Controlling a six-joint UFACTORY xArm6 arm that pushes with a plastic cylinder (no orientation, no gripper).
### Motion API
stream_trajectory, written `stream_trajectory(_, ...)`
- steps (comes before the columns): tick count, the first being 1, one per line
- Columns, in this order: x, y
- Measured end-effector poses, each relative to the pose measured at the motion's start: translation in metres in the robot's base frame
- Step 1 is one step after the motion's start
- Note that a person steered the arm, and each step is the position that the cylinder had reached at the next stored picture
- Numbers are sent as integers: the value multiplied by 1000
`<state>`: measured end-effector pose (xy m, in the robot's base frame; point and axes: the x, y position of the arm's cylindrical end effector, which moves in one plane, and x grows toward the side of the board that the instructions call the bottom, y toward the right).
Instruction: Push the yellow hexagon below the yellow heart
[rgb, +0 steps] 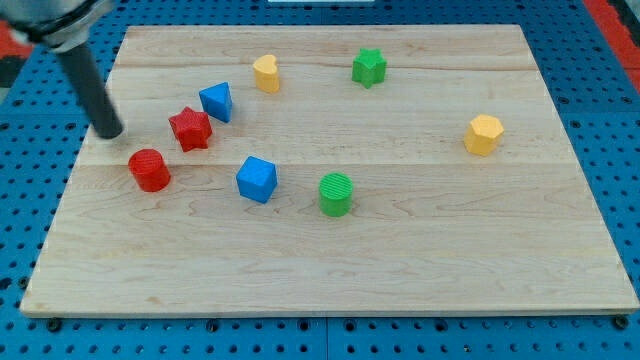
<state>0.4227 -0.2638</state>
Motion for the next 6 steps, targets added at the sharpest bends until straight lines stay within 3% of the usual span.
stream_trajectory(1,59,20)
stream_trajectory(2,34,66)
stream_trajectory(3,37,101)
stream_trajectory(4,104,115)
stream_trajectory(6,119,282)
